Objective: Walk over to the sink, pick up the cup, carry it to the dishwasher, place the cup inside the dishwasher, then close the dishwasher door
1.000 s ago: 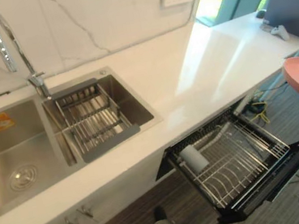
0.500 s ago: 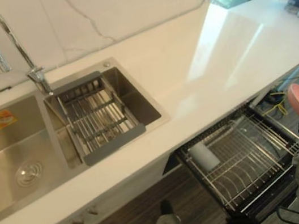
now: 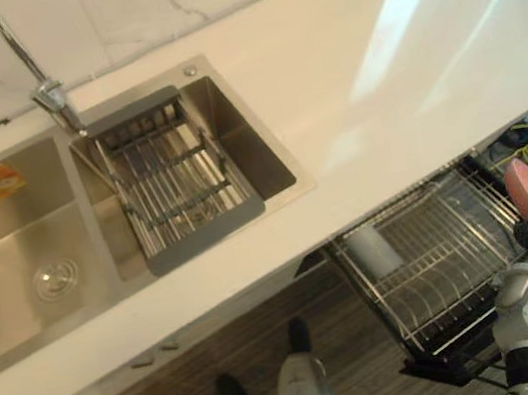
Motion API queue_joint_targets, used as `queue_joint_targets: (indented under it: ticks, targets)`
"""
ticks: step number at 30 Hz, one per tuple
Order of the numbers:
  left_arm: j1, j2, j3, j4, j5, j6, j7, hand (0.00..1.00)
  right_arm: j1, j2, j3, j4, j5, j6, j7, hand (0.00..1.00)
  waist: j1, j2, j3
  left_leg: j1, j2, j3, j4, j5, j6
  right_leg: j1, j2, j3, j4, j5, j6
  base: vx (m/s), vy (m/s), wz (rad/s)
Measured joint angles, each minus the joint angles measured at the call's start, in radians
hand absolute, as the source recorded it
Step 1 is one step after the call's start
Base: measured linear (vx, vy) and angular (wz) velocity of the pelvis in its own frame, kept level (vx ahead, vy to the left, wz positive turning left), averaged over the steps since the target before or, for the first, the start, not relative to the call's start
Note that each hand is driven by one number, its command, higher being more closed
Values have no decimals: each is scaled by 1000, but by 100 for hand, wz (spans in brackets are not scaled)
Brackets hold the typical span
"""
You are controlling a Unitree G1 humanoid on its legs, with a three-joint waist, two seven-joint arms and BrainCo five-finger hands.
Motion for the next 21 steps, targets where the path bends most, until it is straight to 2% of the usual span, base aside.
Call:
queue_joint_targets:
  ticks: [1,2,6,7,11,16,18,21]
  targets:
    - [-1,-3,0,-5,-11,-1,0,0,-7,3,12,2,2,9,2,100,2,-2,11,-11,1,-3,5,0,0,-8,0,0,-1,3,1,0,0,0]
    - [-6,-4,0,-7,-15,-2,0,0,-17,7,23,2,2,14,2,100,2,11,18,-17,1,-3,8,0,1,-15,0,0,-1,6,0,0,0,0]
    - [-47,-9,-2,-16,-46,-4,1,0,-70,8,68,33,54,42,5,100,1,38,80,-81,0,-24,34,2,5,-50,-6,-11,-22,29,-2,-33,10,10]
    - [-57,-9,-2,-19,-54,-5,2,0,-78,8,68,41,69,47,6,100,2,53,86,-90,1,-29,40,3,6,-54,-7,-17,-25,33,-4,-28,14,22]
    - [-89,-8,-5,-47,-85,-5,8,0,-161,6,87,79,121,82,21,100,5,80,136,-149,-1,-39,44,17,25,-88,-8,-28,-54,67,5,-9,9,10]
    - [-117,-12,-24,-54,-112,-6,8,0,-227,-10,115,108,154,109,23,100,20,136,171,-174,-6,-58,48,19,28,-102,-8,-27,-62,86,15,9,5,1]
    - [-134,-12,-46,-51,-113,-8,5,0,-268,-40,133,149,159,115,25,100,23,174,183,-196,-10,-58,48,23,33,-124,-11,-25,-61,90,16,-2,26,4]
    - [-146,-12,-62,-41,-123,-10,1,0,-308,-69,157,190,160,119,34,100,26,206,186,-218,-15,-58,47,30,34,-151,-16,-19,-61,96,18,1,4,-3]
